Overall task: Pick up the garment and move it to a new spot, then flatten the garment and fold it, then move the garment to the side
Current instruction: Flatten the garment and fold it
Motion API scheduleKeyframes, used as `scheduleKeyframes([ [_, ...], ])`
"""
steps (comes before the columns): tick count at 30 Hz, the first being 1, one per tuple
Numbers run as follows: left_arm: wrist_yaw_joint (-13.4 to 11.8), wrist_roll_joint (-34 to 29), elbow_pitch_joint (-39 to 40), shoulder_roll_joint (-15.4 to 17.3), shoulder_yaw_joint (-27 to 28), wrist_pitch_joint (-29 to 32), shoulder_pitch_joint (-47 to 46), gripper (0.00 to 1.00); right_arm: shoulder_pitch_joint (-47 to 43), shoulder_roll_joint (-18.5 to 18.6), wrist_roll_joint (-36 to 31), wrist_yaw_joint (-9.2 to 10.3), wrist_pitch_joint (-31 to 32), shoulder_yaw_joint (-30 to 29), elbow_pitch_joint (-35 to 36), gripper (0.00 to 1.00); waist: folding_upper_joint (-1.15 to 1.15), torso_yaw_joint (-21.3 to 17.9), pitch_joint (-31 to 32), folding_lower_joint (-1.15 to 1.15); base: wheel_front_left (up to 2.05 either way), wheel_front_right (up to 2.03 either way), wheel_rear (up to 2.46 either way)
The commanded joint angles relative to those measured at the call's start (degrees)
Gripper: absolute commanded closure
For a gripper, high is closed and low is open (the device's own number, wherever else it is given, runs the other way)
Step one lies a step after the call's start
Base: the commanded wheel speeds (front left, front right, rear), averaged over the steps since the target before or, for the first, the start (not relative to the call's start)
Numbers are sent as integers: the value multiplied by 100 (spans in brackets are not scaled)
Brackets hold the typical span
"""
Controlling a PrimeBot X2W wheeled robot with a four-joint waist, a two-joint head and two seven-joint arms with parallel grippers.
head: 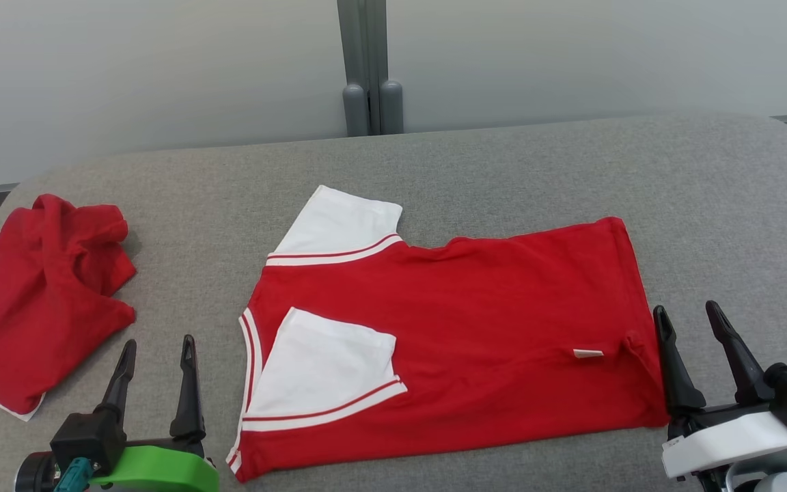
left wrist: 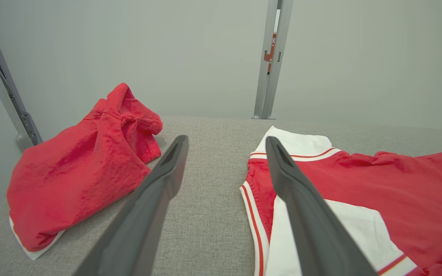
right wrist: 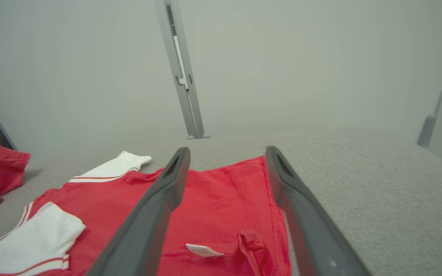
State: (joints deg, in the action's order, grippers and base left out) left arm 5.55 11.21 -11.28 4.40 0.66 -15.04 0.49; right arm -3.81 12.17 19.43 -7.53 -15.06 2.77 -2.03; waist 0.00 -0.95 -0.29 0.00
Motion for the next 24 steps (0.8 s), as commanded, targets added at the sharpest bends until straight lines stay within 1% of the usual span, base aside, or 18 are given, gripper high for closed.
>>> scheduleKeyframes([
  [1, 38, -24, -16, 23, 27, -19, -34, 0, -18, 3, -52, 7, -17, 17, -36, 0, 0, 12, 10, 0, 0, 0, 0],
  [11, 106, -63, -132, 12, 87, -19, -46, 0, 29, 7, -71, 8, -17, 90, -199, 0, 0, 19, 63, 0, 0, 0, 0],
  [15, 142, -38, -251, 12, 54, -19, -116, 0, 177, 51, -56, 8, -17, 121, -277, 0, 0, -17, 51, 0, 0, 0, 0],
  [21, 170, -219, -429, 319, -210, -19, -790, 0, 689, 224, -13, 8, -16, 196, -500, 0, 0, -70, -15, 0, 0, 0, 0],
  [24, 192, -276, -546, 563, -439, 92, -1479, 0, 1156, 453, -6, 8, -17, 344, -733, 0, 0, -121, -167, 0, 0, 0, 0],
])
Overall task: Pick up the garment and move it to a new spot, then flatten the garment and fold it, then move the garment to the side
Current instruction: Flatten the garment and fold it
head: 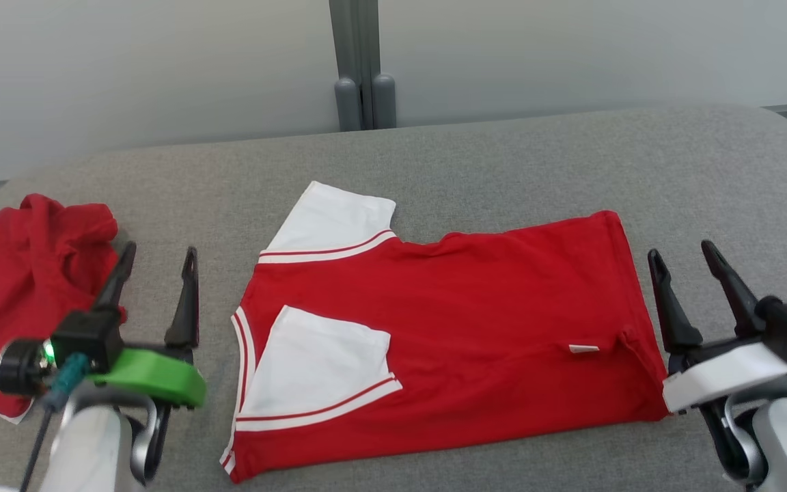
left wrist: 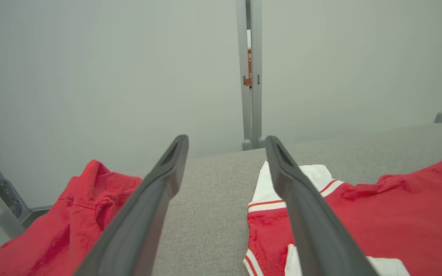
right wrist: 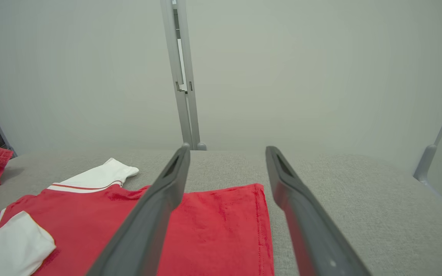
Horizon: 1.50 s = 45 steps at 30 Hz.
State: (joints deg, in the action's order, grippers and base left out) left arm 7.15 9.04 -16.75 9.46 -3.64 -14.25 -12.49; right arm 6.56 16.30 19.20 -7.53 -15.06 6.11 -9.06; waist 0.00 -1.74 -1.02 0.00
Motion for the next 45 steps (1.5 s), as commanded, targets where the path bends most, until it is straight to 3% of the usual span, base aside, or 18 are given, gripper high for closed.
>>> scheduleKeyframes([
  [1, 26, -34, -45, 117, -75, 67, -374, 0, 257, 109, 40, 8, -16, 52, -122, 0, 0, -63, -155, 0, 0, 0, 0],
  [8, 32, 277, -397, 643, -946, 530, -2176, 0, 1705, 680, 363, 8, 323, 507, -957, 0, 0, -310, -878, 0, 0, 0, 0],
  [15, 33, 756, -1099, 940, -2068, 958, -3707, 0, 2844, 950, 736, 8, 606, 1104, -1809, 0, 0, -515, -1712, 0, 0, 0, 0],
  [23, 34, 1525, -2293, 1043, -3154, 1309, -4959, 0, 3869, 770, 1174, 8, 619, 2095, -2764, 0, 0, -800, -2470, 0, 0, 0, 0],
  [29, 34, 1986, -3158, 1051, -3641, 1553, -5489, 0, 4400, 579, 1527, 8, 539, 2795, -3320, 0, 0, -966, -2725, 0, 0, 0, 0],
  [45, 35, 2781, -4253, 1056, -4428, 1799, -5990, 0, 5128, 459, 2424, 8, 100, 3889, -4042, 0, 0, -1034, -2886, 0, 0, 0, 0],
])
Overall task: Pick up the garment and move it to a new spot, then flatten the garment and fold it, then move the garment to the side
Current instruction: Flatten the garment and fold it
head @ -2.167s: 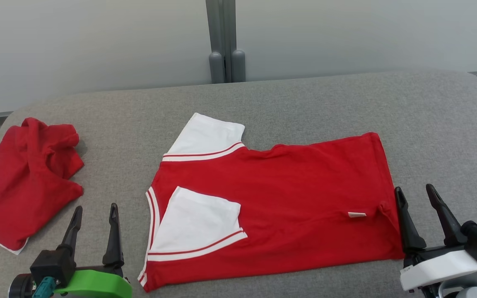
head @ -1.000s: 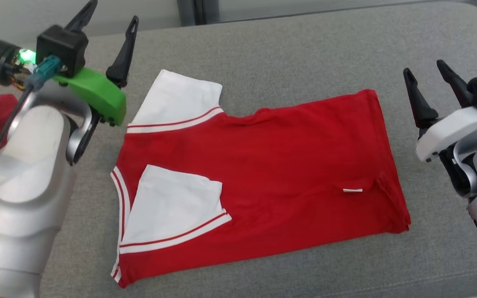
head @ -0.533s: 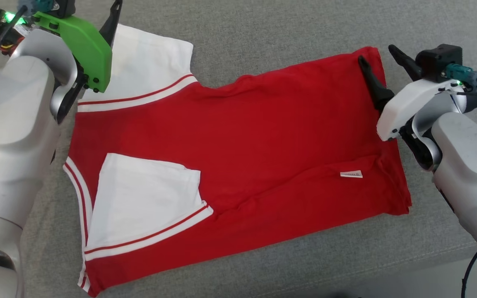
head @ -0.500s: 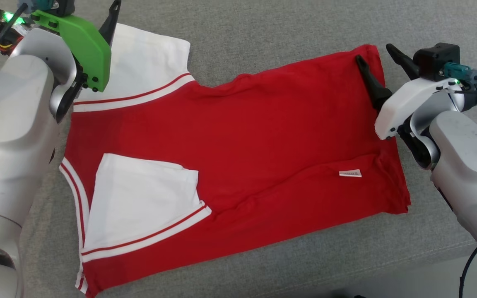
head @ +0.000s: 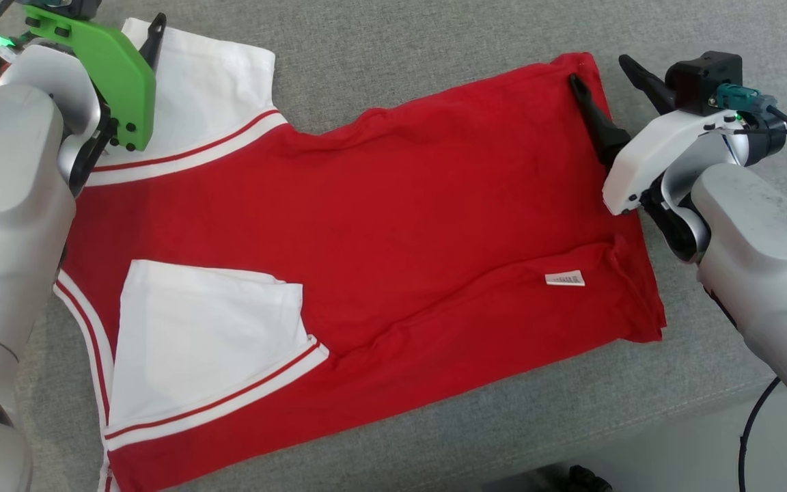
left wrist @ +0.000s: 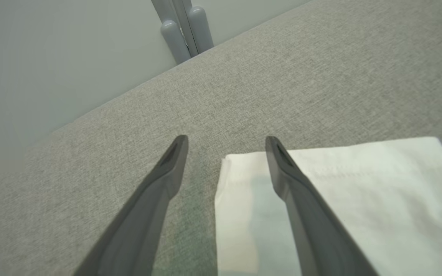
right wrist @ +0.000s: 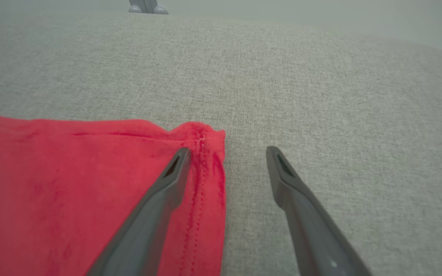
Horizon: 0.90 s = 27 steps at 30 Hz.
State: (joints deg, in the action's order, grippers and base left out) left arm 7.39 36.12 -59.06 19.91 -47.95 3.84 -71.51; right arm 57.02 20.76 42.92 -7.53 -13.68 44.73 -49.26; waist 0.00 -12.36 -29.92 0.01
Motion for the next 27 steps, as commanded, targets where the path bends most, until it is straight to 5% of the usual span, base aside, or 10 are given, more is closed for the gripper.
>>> scheduleKeyframes([
  [1, 11, 156, -38, -15, -2, 15, -85, 0, 104, 18, 91, 8, -53, 67, -42, 0, 0, 46, 3, -1, 0, 0, 0],
  [10, 11, 667, -151, -138, -222, 281, 44, 0, 336, -32, 452, 8, -113, 491, -218, 2, 0, 92, -68, -1, 0, 0, 0],
  [11, 11, 705, -159, -137, -257, 313, 56, 18, 353, -24, 485, 8, -118, 533, -220, 21, 0, 86, -72, -1, 0, 0, 0],
  [12, 11, 757, -165, -137, -289, 321, 60, 67, 378, -3, 525, 8, -117, 583, -217, 66, 0, 78, -74, -1, 0, 0, 0],
  [13, 11, 798, -174, -130, -312, 312, 55, 95, 398, 15, 561, 8, -120, 615, -213, 91, 0, 72, -72, -1, 0, 0, 0],
  [14, 11, 836, -179, -123, -343, 290, 47, 100, 430, 39, 606, 8, -129, 648, -199, 100, 0, 67, -65, -1, 0, 0, 0],
  [27, 11, 1388, 7, -63, -250, -722, 136, 100, 196, 254, 448, 8, -156, 350, 201, 100, 0, 254, 307, -1, 0, 0, 0],
])
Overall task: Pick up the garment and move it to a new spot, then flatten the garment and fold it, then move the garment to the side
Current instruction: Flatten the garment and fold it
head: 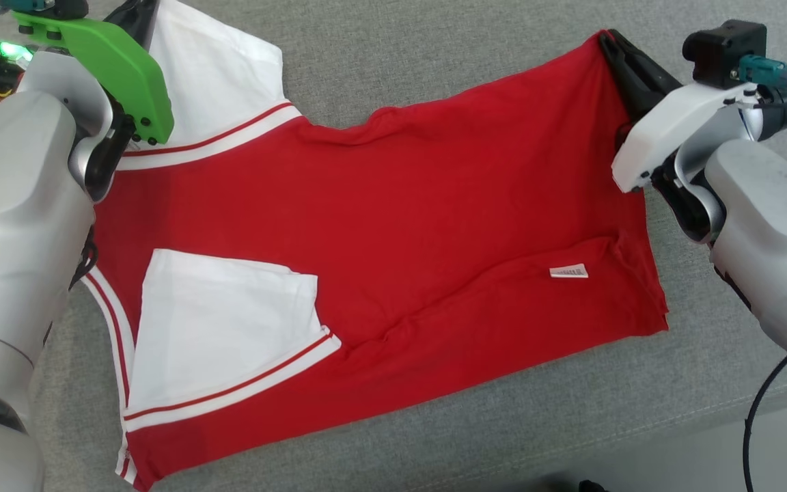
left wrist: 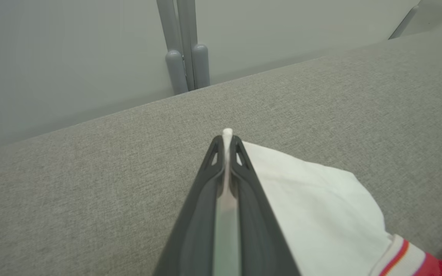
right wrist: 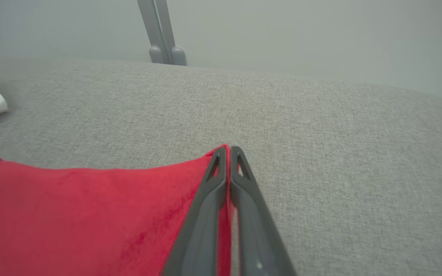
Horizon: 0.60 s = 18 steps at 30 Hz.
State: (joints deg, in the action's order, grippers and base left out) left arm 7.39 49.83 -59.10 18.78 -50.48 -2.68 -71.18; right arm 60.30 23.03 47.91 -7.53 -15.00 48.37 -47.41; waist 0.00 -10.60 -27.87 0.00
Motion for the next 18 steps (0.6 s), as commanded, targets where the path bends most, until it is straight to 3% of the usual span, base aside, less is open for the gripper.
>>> scheduleKeyframes([
  [1, 11, 71, 56, 57, 26, -177, 121, 100, -181, 45, -89, 8, -24, -77, 61, 100, 0, 106, 148, 0, 0, 0, 0],
  [11, 11, 282, 897, 141, 71, -1124, 1008, 100, -1231, 314, -582, 8, -21, -873, 621, 100, 0, 475, 701, 0, 0, 0, 0],
  [18, -429, 265, 2119, 362, 449, -1254, 2184, 100, -2087, 438, -857, 8, -22, -1507, 929, 100, 0, 694, 997, 0, 0, 0, 0],
])
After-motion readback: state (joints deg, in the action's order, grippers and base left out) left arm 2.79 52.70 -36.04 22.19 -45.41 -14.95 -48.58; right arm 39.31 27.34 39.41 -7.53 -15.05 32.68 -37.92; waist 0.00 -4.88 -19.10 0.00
